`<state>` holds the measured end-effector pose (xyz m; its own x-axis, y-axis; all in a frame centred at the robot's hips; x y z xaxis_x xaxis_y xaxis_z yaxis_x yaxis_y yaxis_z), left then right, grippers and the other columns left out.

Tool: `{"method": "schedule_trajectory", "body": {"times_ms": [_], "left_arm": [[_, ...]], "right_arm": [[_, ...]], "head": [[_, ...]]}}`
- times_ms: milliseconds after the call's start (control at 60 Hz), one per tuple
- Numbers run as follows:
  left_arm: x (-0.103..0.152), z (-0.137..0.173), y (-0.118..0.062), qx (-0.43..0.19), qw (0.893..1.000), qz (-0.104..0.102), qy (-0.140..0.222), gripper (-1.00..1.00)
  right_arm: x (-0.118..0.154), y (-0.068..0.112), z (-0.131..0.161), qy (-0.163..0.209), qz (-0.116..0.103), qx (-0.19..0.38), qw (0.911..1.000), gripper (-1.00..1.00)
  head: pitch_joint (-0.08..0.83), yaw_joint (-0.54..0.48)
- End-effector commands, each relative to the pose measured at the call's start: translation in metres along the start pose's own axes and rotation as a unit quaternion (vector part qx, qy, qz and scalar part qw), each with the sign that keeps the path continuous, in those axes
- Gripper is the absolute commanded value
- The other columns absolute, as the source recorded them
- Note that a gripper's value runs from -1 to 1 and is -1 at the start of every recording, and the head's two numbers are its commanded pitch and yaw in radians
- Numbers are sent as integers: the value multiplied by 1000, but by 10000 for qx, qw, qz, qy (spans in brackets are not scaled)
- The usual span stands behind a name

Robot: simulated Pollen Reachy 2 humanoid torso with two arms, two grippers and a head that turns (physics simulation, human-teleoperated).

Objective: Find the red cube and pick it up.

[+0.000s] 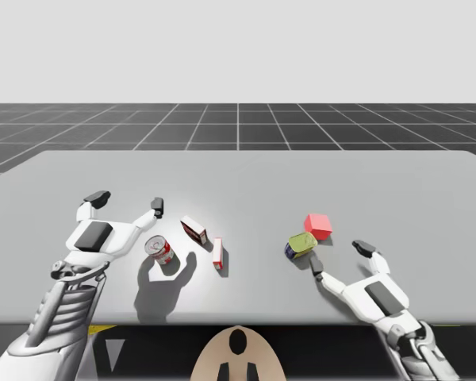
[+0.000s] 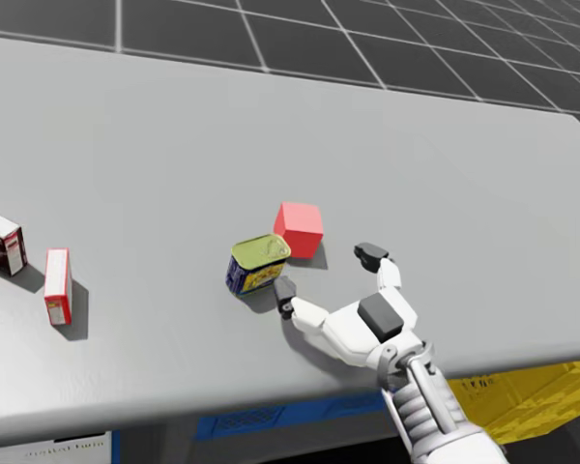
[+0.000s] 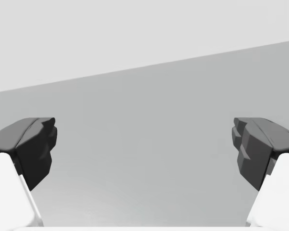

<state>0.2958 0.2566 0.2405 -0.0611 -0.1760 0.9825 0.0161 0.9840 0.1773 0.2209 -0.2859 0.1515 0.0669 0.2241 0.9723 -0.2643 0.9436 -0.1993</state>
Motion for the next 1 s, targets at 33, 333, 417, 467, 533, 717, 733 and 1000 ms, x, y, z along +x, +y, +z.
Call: {"method": "schedule_trajectory", "body": {"times_ms": [33, 333, 417, 467, 533, 717, 733, 1000], "left_arm": [[0, 0, 0, 4, 10000, -3, 2, -1000], [0, 0, -1, 6, 10000, -19, 5, -1000], [0, 0, -1, 9, 10000, -19, 5, -1000], [0, 0, -1, 10, 10000, -21, 5, -1000], [0, 0, -1, 10, 10000, -21, 4, -1000], [0, 0, -1, 5, 10000, -35, 2, -1000], [0, 0, -1, 4, 10000, -35, 2, -1000], [0, 0, -2, -4, 10000, -33, -3, -1000]], "right_arm": [[-9, -2, -21, 161, 26, -9, 9999, -1000], [-3, -2, -49, 223, -49, -18, 9997, -1000], [-2, -2, -57, 250, -134, -56, 9996, -1000], [0, -1, -60, 270, -208, -66, 9994, -1000], [1, 0, -62, 304, -309, -85, 9990, -1000], [7, 8, -71, 371, -682, -20, 9970, -1000], [8, 8, -72, 378, -709, -25, 9968, -1000], [14, 13, -89, 427, -1170, -245, 9919, -1000]], "head": [[655, -366], [659, -366], [660, -366], [660, -365], [660, -366], [657, -368], [656, -369], [649, -373]]}}
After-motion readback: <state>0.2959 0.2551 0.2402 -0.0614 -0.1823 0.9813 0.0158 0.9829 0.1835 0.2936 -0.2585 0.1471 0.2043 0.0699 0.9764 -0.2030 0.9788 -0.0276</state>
